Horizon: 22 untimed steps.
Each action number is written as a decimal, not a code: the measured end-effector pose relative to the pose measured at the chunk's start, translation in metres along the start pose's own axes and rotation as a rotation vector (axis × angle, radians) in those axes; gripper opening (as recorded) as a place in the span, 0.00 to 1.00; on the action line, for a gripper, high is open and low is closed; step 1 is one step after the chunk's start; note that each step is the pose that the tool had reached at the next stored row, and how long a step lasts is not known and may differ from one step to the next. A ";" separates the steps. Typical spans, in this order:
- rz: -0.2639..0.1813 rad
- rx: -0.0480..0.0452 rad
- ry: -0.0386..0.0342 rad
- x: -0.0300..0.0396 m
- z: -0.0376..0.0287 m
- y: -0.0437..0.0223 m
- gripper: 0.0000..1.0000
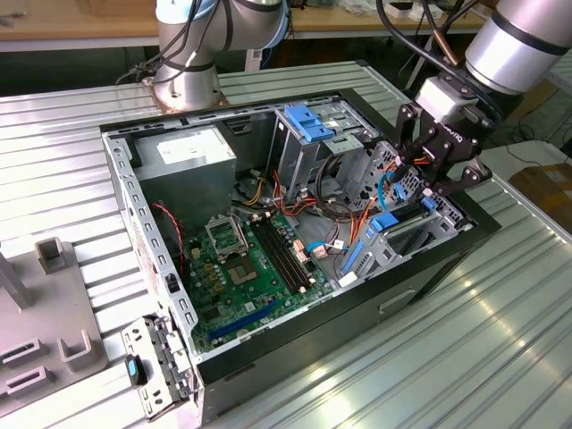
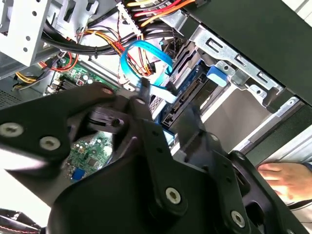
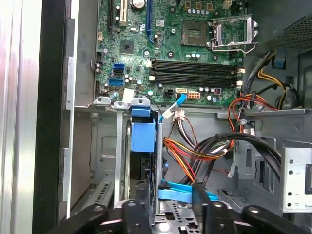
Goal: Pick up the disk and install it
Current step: 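Insert the first disk wire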
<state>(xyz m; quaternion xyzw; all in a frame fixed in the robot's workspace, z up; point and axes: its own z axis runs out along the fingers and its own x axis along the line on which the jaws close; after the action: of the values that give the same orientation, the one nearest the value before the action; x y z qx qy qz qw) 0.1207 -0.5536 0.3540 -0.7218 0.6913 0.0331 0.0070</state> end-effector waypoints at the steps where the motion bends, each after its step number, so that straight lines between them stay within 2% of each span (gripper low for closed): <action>1: 0.000 0.0000 0.0000 0.0000 0.0000 0.0000 0.42; 2: 0.000 0.0000 0.0000 0.0000 0.0000 0.0000 0.42; 3: 0.000 0.0000 0.0000 0.0000 0.0000 0.0000 0.35; 4: 0.000 0.0001 -0.0021 0.0000 -0.0006 0.0000 0.35; 6: 0.000 0.0004 -0.0105 -0.0005 -0.0091 0.0001 0.35; 7: -0.001 0.0006 -0.0135 -0.0009 -0.0155 -0.0001 0.35; 8: -0.001 0.0006 -0.0141 -0.0011 -0.0209 -0.0002 0.35; 10: 0.000 0.0006 -0.0145 0.0002 -0.0241 -0.0002 0.35; 11: 0.000 0.0007 -0.0149 0.0076 -0.0252 0.0001 0.35; 13: 0.000 0.0007 -0.0166 0.0130 -0.0253 0.0003 0.35; 14: 0.000 0.0010 -0.0204 0.0134 -0.0252 0.0003 0.35; 16: -0.001 0.0016 -0.0378 0.0138 -0.0229 0.0002 0.35; 17: -0.001 0.0018 -0.0417 0.0141 -0.0218 0.0002 0.35; 20: -0.001 0.0020 -0.0460 0.0181 -0.0168 0.0002 0.35; 21: -0.001 0.0020 -0.0475 0.0216 -0.0137 0.0002 0.35; 22: -0.001 0.0022 -0.0513 0.0233 -0.0120 0.0002 0.35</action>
<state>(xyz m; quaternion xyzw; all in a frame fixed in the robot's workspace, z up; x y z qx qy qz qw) 0.1219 -0.5775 0.3647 -0.7211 0.6905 0.0508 0.0255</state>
